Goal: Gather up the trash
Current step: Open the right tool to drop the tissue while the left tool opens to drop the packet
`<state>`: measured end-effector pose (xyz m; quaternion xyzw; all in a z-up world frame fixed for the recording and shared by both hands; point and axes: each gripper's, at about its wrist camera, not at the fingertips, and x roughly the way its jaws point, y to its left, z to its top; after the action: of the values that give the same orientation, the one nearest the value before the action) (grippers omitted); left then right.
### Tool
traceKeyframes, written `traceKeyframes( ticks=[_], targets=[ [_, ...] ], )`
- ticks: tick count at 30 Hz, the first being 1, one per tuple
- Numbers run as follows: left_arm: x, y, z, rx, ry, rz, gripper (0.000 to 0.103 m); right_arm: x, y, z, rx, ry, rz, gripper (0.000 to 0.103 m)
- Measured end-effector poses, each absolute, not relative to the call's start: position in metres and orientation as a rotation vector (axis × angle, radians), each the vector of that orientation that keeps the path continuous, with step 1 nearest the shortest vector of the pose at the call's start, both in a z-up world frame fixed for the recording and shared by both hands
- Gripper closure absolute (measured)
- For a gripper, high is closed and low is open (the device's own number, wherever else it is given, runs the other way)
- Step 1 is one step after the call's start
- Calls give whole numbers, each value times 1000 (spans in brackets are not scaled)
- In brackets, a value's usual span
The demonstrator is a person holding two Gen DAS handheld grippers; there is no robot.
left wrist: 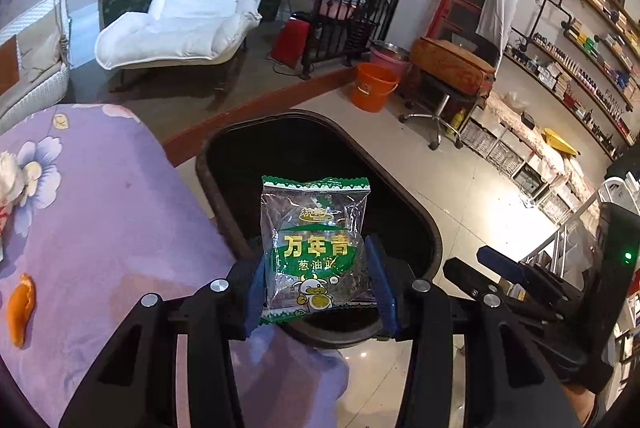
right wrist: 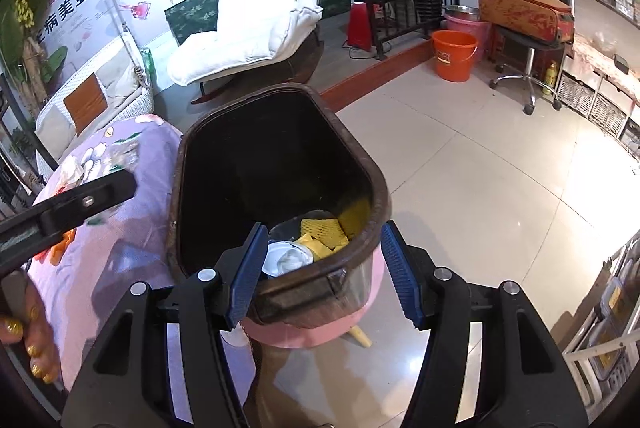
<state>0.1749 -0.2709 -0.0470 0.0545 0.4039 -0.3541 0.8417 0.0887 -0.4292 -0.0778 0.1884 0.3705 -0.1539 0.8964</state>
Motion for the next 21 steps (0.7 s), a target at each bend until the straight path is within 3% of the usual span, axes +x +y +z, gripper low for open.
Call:
traceKeyframes(
  ticks=[10, 15, 18, 21],
  targets=[
    [183, -310, -60, 199, 897, -784, 57, 72, -443, -79, 411, 764, -368, 35],
    [184, -330, -63, 265, 891, -783, 34, 68, -449, -81, 424, 771, -387, 33],
    [185, -331, -64, 260, 883, -784, 25, 66, -453, -84, 433, 775, -398, 30],
    [186, -332, -65, 256, 887, -792, 23, 65, -455, -87, 440, 782, -410, 30]
  ],
)
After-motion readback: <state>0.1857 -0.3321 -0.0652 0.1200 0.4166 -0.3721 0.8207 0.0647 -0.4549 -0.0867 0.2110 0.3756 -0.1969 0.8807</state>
